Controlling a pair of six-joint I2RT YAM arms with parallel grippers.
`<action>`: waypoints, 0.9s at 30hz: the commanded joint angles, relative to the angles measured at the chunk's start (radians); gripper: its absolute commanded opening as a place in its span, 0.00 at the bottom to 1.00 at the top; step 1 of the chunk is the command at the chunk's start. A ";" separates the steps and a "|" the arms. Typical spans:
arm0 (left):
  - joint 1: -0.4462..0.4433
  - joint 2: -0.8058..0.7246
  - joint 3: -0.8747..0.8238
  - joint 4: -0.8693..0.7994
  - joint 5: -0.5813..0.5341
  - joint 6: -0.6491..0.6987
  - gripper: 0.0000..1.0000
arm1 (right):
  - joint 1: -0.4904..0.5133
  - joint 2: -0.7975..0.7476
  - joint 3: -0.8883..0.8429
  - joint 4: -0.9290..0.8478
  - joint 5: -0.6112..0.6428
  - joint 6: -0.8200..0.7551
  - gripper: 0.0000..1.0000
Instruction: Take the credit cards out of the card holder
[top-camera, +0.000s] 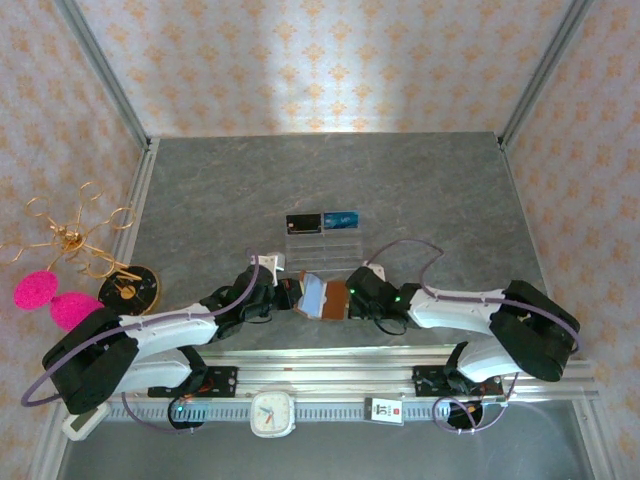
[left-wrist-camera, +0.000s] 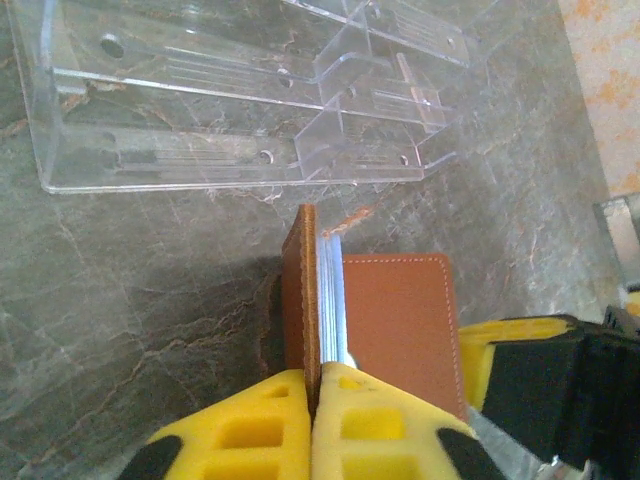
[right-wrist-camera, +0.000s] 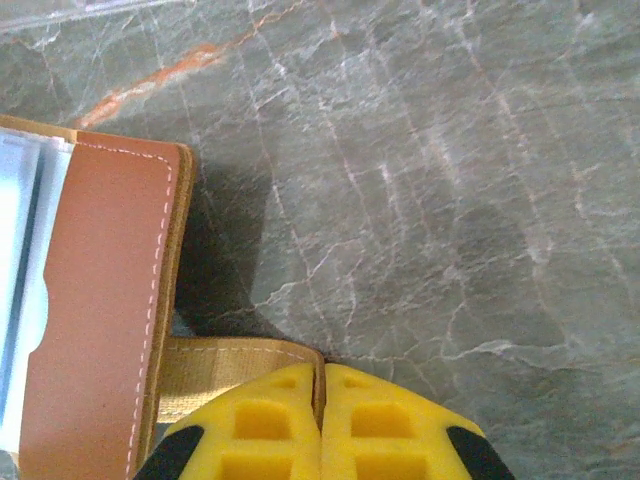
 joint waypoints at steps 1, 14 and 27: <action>0.004 0.010 -0.001 0.031 0.010 -0.001 0.00 | -0.028 -0.015 -0.030 -0.014 0.077 0.006 0.05; -0.005 -0.044 -0.030 0.013 0.008 -0.078 0.00 | -0.031 -0.341 -0.027 -0.024 0.091 -0.110 0.51; -0.028 -0.122 -0.082 0.029 -0.017 -0.150 0.00 | 0.077 0.062 0.182 0.220 -0.177 -0.197 0.56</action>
